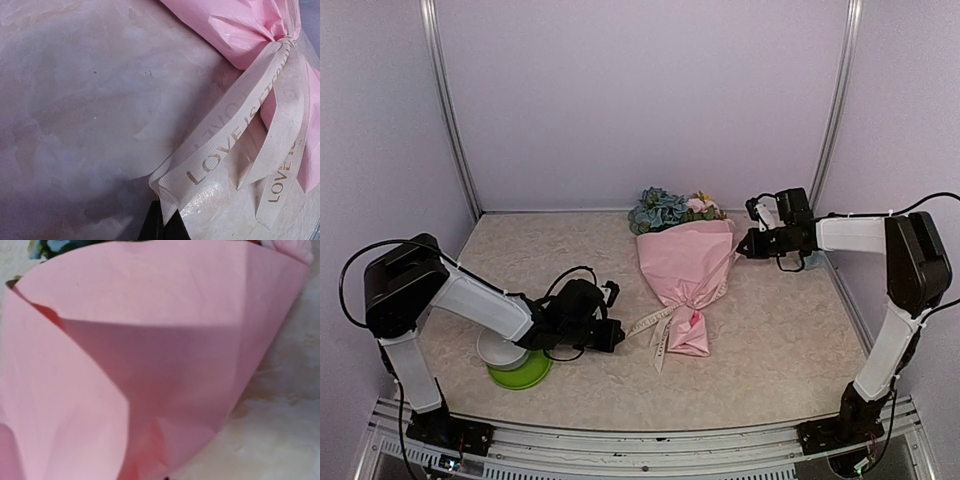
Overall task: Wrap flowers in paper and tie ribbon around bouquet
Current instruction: Adjust the tied bouquet at the center of the board.
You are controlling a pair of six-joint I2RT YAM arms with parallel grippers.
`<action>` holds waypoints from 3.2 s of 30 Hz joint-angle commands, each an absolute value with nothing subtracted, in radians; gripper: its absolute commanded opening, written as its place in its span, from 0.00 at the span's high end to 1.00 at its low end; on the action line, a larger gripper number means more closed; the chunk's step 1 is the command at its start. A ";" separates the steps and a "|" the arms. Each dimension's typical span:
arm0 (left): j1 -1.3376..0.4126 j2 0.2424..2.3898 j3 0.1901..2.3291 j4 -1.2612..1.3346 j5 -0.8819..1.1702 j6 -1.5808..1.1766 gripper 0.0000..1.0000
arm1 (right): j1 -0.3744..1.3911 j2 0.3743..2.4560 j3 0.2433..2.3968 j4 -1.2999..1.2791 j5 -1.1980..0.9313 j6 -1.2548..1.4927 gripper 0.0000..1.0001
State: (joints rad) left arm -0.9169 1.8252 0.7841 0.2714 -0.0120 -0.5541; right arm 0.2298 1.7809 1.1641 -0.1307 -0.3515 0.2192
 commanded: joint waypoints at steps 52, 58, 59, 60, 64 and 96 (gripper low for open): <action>-0.797 1.481 0.737 0.152 -0.346 -0.396 0.02 | 0.037 1.036 0.602 -0.311 -0.319 0.352 0.50; -0.971 1.511 0.729 0.220 0.072 -0.179 0.45 | 0.154 1.031 0.574 -0.236 -0.390 0.405 0.63; -0.969 1.552 0.732 0.223 0.129 -0.181 0.48 | 0.184 1.037 0.576 -0.223 -0.383 0.407 0.63; -0.970 1.585 0.736 0.225 0.159 -0.178 0.49 | 0.211 1.044 0.579 -0.213 -0.378 0.408 0.63; -0.969 1.689 0.762 0.259 0.199 -0.120 0.30 | 0.293 1.079 0.593 -0.180 -0.381 0.409 0.62; -0.939 1.906 0.850 0.482 0.163 0.016 0.91 | 0.413 1.170 0.613 -0.158 -0.402 0.394 0.67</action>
State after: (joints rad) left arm -0.9428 1.8877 0.8276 0.4625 0.1535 -0.0055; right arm 0.3992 1.1683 0.5976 -0.1730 -0.3889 0.3954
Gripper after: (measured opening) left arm 0.111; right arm 0.337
